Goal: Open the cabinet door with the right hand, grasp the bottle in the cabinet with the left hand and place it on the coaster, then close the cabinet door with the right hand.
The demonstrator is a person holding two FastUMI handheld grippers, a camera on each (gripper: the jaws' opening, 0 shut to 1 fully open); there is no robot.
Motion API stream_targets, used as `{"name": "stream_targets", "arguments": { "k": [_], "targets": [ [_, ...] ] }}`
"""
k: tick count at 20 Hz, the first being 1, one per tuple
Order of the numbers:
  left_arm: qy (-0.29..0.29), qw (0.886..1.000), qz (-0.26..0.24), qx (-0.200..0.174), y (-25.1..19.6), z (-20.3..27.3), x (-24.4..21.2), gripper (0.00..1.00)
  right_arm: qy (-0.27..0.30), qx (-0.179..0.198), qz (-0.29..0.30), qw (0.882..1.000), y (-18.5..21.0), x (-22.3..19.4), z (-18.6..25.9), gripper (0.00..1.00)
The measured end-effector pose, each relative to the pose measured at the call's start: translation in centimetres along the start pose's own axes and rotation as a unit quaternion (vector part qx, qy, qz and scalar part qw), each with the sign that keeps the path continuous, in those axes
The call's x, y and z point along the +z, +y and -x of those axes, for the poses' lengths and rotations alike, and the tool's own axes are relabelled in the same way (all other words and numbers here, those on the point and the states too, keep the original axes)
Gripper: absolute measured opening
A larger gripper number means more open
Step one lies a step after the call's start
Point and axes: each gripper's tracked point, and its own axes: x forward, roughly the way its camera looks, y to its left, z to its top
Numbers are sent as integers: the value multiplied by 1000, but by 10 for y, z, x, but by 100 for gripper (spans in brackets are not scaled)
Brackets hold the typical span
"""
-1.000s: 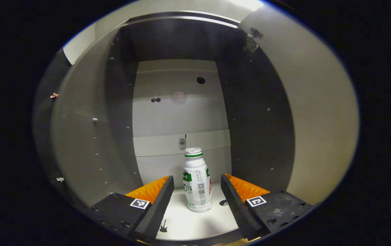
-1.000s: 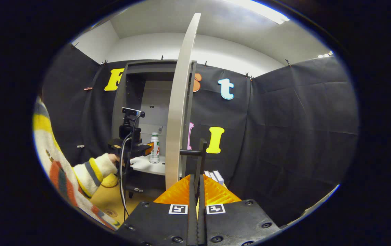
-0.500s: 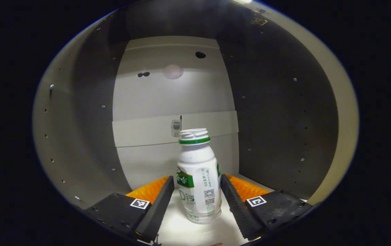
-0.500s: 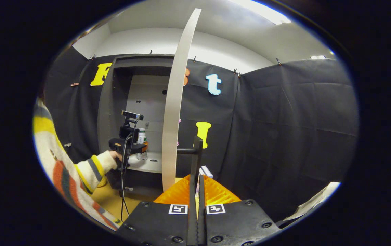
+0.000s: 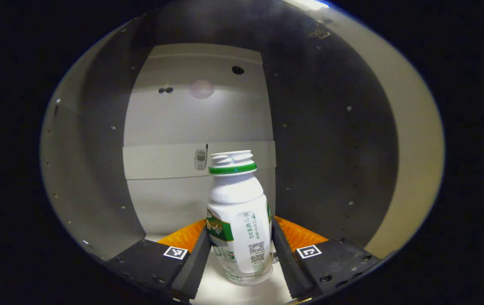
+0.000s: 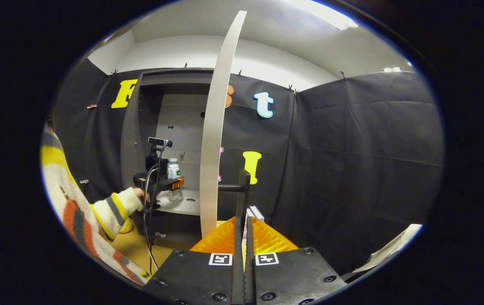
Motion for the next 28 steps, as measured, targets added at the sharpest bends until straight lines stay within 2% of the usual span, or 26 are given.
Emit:
{"name": "stream_targets", "arguments": {
  "k": [5,8,11,15,17,19,22,25,28],
  "targets": [
    [-34,999,-10,7,-12,80,44,79,-2,64,0,998,5,-5,5,5],
    [-43,998,-11,48,-24,134,54,79,5,118,-15,993,-8,-15,21,5],
    [-29,995,-12,96,-38,190,42,78,14,174,-22,984,-15,-26,38,5],
    [7,986,-36,160,-50,267,12,79,10,266,2,964,3,-34,64,5],
    [22,978,-52,200,-46,306,-1,80,2,320,0,947,23,-31,83,5],
    [36,973,-52,223,-42,344,-12,79,-1,359,3,933,43,-33,96,5],
    [60,966,-38,249,-26,388,-32,80,-16,382,5,924,68,-30,101,5],
    [75,958,-34,273,-6,420,-55,80,-19,391,-14,920,100,-31,96,5],
    [96,951,-27,293,14,442,-89,80,-33,366,-6,930,124,-35,71,5]
  ]
}}
